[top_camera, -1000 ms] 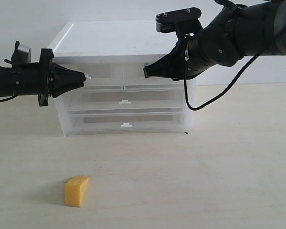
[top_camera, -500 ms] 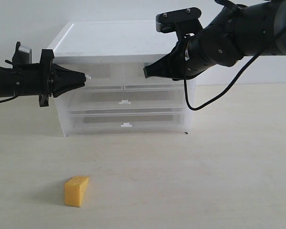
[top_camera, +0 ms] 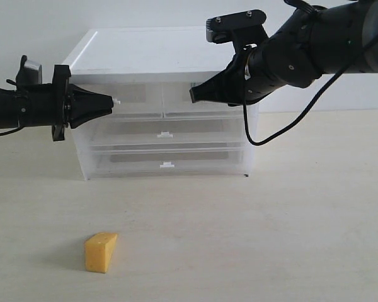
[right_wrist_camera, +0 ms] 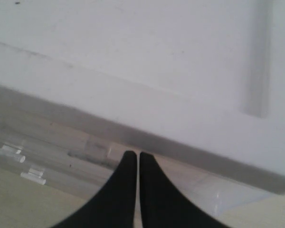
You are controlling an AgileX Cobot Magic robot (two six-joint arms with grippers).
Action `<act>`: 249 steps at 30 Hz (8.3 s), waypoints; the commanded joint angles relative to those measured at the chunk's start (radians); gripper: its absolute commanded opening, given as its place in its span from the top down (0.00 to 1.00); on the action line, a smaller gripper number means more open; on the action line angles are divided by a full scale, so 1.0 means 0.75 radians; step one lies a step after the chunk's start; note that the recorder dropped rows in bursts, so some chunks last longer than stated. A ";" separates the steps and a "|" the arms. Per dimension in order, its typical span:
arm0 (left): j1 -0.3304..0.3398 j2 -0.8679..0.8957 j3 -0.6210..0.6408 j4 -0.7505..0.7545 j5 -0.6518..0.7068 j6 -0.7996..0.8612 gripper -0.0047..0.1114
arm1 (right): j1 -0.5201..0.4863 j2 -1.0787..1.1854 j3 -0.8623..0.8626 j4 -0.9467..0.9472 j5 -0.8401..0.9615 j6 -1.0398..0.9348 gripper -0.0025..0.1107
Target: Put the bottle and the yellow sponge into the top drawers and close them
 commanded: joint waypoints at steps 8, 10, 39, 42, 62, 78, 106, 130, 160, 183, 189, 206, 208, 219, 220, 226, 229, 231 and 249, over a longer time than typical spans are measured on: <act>0.009 -0.061 0.085 -0.103 0.086 0.029 0.93 | -0.015 0.002 -0.008 -0.035 -0.082 -0.011 0.98; 0.009 -0.082 0.109 -0.103 0.090 0.036 0.93 | -0.015 0.002 -0.008 -0.035 -0.082 -0.011 0.98; 0.009 -0.238 0.320 -0.103 0.132 0.148 0.93 | -0.013 0.020 -0.008 0.044 -0.162 -0.011 0.98; 0.012 -0.238 0.320 -0.103 0.132 0.148 0.93 | -0.004 0.025 -0.008 0.046 -0.124 -0.011 0.98; 0.012 -0.238 0.273 -0.103 0.132 0.155 0.93 | 0.157 -0.065 -0.008 0.223 -0.111 -0.100 0.98; 0.012 -0.238 0.273 -0.103 0.132 0.159 0.93 | 0.157 0.137 -0.136 0.250 -0.284 -0.123 0.98; 0.012 -0.238 0.364 -0.103 0.132 0.209 0.93 | 0.114 0.203 -0.214 0.250 -0.283 -0.136 0.98; 0.012 -0.401 0.595 -0.103 0.132 0.346 0.93 | 0.103 0.228 -0.262 0.250 -0.262 -0.138 0.98; 0.015 -0.409 0.791 -0.103 0.132 0.500 0.93 | 0.103 0.228 -0.274 0.250 -0.248 -0.147 0.98; 0.090 -0.486 0.801 -0.103 0.132 0.598 0.90 | 0.103 0.225 -0.274 0.250 -0.234 -0.159 0.98; 0.090 -0.486 0.801 -0.103 0.132 0.570 0.49 | 0.103 0.225 -0.274 0.250 -0.221 -0.159 0.98; 0.122 -0.486 0.801 0.000 -0.032 0.579 0.47 | 0.103 0.209 -0.274 0.250 -0.179 -0.171 0.98; 0.122 -0.486 0.801 0.020 -0.037 0.576 0.47 | 0.103 0.209 -0.274 0.250 -0.179 -0.174 0.98; 0.122 -0.486 0.831 0.140 0.006 0.605 0.47 | 0.103 0.209 -0.274 0.250 -0.179 -0.191 0.98; 0.122 -0.486 0.840 0.137 -0.037 0.609 0.47 | 0.103 0.209 -0.274 0.250 -0.179 -0.191 0.98; 0.122 -0.486 0.899 0.147 -0.228 0.623 0.47 | 0.103 0.189 -0.274 0.250 -0.164 -0.194 0.98; 0.122 -0.486 0.910 0.141 -0.228 0.623 0.49 | 0.103 0.160 -0.274 0.250 -0.127 -0.194 0.98; 0.118 -0.486 0.910 0.156 -0.228 0.623 0.52 | 0.103 0.141 -0.274 0.252 -0.093 -0.194 0.98; -0.085 -0.486 0.963 0.192 -0.475 0.628 0.54 | 0.125 0.033 -0.274 0.261 0.230 -0.238 0.98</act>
